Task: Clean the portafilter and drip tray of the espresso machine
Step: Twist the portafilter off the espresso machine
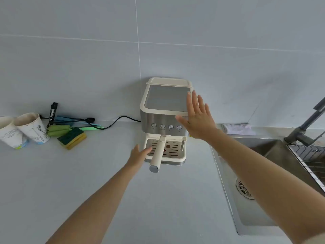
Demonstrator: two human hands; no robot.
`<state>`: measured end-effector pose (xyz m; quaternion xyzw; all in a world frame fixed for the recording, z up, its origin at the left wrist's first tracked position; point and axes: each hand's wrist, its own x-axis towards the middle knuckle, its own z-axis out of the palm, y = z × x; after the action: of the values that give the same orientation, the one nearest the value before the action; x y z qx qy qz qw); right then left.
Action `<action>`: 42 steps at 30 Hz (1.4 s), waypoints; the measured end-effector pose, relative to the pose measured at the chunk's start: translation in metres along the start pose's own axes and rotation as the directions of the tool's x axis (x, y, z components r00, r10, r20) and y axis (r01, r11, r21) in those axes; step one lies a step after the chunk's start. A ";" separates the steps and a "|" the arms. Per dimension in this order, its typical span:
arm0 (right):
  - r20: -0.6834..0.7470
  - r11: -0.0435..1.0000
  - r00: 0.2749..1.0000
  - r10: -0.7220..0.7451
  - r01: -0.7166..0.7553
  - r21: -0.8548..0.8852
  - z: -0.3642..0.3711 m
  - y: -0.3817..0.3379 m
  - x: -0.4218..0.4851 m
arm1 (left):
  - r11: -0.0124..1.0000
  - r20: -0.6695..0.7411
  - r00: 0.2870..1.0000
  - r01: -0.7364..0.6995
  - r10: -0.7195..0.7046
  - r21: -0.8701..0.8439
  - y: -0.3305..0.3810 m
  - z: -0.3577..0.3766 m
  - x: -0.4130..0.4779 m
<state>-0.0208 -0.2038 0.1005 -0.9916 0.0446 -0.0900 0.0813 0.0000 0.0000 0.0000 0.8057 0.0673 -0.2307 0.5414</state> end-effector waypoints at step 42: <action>-0.276 0.936 0.894 -0.353 0.336 -0.108 0.019 0.005 0.026 | 0.996 0.229 0.973 0.016 -0.036 0.087 0.007 0.035 0.014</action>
<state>0.0082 -0.2084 0.0858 -0.9616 -0.1177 -0.2465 0.0281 0.0041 -0.0362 -0.0108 0.7946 0.0050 -0.3323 0.5081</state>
